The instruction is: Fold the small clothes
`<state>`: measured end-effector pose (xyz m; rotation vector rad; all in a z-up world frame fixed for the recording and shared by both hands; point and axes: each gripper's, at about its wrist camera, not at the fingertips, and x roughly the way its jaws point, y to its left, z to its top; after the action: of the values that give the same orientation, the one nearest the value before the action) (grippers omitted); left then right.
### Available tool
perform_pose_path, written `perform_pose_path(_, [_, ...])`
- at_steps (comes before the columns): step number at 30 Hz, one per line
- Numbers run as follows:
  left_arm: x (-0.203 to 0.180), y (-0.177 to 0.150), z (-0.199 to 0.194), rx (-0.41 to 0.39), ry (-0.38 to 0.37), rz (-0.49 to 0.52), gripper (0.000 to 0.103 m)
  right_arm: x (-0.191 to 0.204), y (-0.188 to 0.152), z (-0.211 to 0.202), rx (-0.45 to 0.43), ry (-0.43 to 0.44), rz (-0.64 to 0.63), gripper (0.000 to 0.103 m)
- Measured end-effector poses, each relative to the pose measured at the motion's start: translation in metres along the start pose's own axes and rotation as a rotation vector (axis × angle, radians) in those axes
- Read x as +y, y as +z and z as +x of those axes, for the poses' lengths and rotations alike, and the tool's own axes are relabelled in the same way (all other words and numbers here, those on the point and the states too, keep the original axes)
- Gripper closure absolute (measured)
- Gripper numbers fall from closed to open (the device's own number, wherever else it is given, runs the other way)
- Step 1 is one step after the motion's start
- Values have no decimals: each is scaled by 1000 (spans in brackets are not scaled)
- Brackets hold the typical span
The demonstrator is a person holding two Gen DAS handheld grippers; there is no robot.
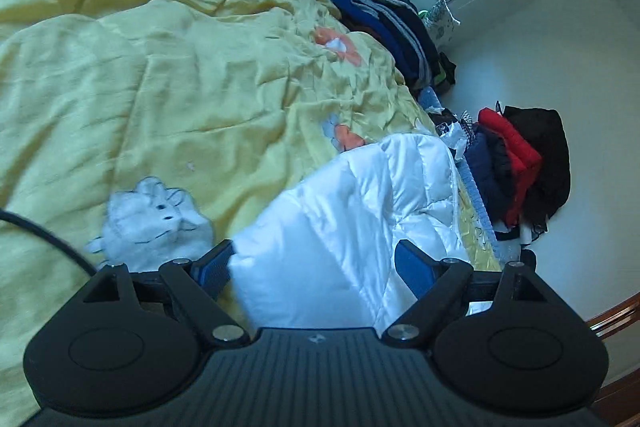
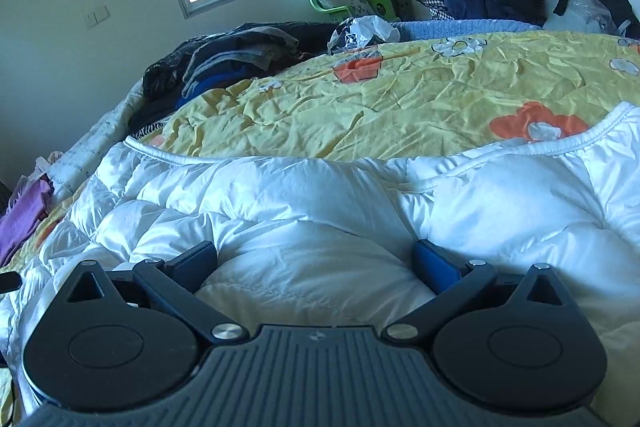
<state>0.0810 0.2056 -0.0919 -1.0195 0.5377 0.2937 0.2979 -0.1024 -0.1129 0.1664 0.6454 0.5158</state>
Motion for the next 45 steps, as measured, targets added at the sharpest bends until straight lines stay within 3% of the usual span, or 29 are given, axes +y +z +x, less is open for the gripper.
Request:
perform_pose_path(1, [-3,-1,1,-3,10,15,22,-1,0,0,-1,2,3,3])
perform_pose_path(2, [-4,-1,3,-3,14,16,46,-1,0,0,-2,4,5,3])
perform_pose_path(3, [-4,-2,6,10,9,12,63,-1,0,0,-3,6,8,3])
perform_pose_path(4, [-4,0,10,37,-3,8,73,-2,0,-1,-3,9,11,3])
perform_pose_path(7, [-14,-2,12,30,9,69,83,-2,-1,0,1,6,11,3])
perform_pose_path(10, [-39,-9,-2,-38,54,206,89,14,0,10,47,-74,-71,3])
perform_pose_path(12, [-61,-15,-13,-95,65,321,90,28,-1,17,74,-141,-149,3])
perform_pose_path(14, [-78,-20,-25,-123,25,380,91,32,-2,19,78,-164,-172,3])
perform_pose_path(17, [-97,-23,-33,-141,11,437,91,24,5,11,74,-132,-130,2])
perform_pose_path(19, [-103,-22,-37,-133,0,435,91,13,11,-13,33,-112,-17,7])
perform_pose_path(22, [-115,-25,-47,-128,-28,458,91,-16,10,-71,-129,87,319,0])
perform_pose_path(24, [-130,-33,-57,-142,-57,516,91,-42,-6,-89,-206,337,628,0])
perform_pose_path(26, [-148,-45,-67,-157,-87,591,91,-62,-26,-73,-152,550,931,1])
perform_pose_path(27, [-156,-52,-72,-154,-110,619,91,-67,-36,-60,-104,578,1045,0])
perform_pose_path(28, [-165,-60,-76,-142,-136,645,91,-69,-44,-52,-90,577,1089,0])
perform_pose_path(30, [-181,-79,-81,-120,-189,718,91,-68,-44,-39,-70,524,1020,6])
perform_pose_path(33, [-200,-111,-85,-91,-253,801,91,-61,-38,-31,1,370,964,31])
perform_pose_path(35, [-208,-128,-83,-79,-269,837,91,-65,-42,-26,12,332,972,51])
perform_pose_path(37, [-214,-137,-76,-33,-272,844,91,-72,-47,-22,49,313,978,78])
perform_pose_path(41, [-230,-159,-67,33,-300,919,91,-75,-38,-21,131,356,928,77])
perform_pose_path(45, [-243,-182,-62,63,-334,962,91,-85,-22,-28,206,368,964,64])
